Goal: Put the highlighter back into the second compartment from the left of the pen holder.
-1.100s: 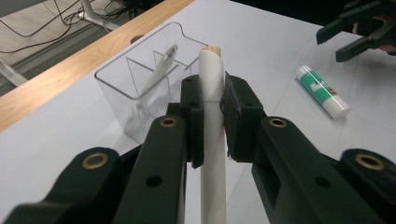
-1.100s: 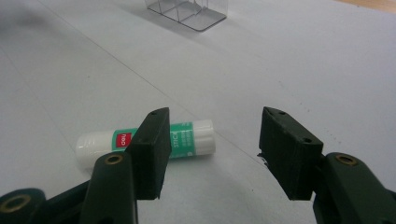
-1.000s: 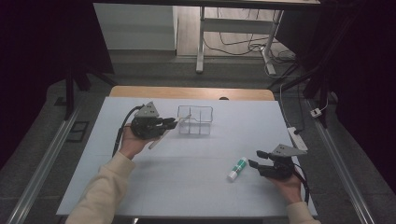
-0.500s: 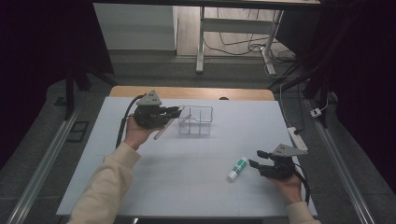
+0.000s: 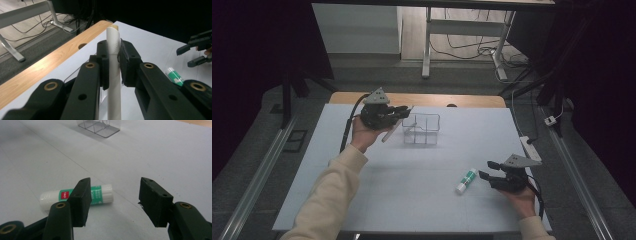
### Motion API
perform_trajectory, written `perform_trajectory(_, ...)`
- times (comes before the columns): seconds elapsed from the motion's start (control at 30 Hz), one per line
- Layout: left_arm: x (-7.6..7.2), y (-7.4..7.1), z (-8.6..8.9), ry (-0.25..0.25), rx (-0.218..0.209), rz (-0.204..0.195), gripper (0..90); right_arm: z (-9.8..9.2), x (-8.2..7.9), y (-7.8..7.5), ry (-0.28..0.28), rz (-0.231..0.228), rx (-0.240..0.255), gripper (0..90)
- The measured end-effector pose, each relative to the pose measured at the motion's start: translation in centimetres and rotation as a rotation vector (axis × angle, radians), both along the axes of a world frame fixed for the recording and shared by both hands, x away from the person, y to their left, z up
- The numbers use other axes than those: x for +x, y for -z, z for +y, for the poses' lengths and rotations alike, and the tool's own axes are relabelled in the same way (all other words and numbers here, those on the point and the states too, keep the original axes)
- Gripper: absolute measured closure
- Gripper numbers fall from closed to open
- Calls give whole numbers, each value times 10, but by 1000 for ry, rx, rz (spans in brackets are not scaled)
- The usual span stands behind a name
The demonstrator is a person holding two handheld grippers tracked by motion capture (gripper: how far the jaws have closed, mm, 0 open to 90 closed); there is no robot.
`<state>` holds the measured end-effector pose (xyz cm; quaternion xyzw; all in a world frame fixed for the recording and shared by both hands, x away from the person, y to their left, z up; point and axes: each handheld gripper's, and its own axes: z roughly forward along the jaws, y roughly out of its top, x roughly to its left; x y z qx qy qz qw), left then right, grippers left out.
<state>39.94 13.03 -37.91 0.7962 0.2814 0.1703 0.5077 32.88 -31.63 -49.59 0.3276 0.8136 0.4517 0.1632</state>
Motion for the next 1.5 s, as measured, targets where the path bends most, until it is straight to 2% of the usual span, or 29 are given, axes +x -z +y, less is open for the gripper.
perform_trajectory(0.5, 13, -12, -14, 3, -15, -5, 784, 0, 0, 1, -7, 1, 5, 422)
perform_trajectory(0.6, 17, -14, -17, 2, -3, -12, 784, 0, 1, 1, -7, 4, 3, 422)
perform_trajectory(1.03, 32, -16, -32, -6, -2, -16, 784, 0, 0, 1, -6, 7, 4, 422)
perform_trajectory(1.33, 39, -19, -43, -14, 2, -35, 784, -1, 0, 2, -3, 7, 5, 423)
perform_trajectory(1.5, 44, -21, -51, -8, -9, -39, 784, -2, 1, 1, -4, 10, 2, 423)
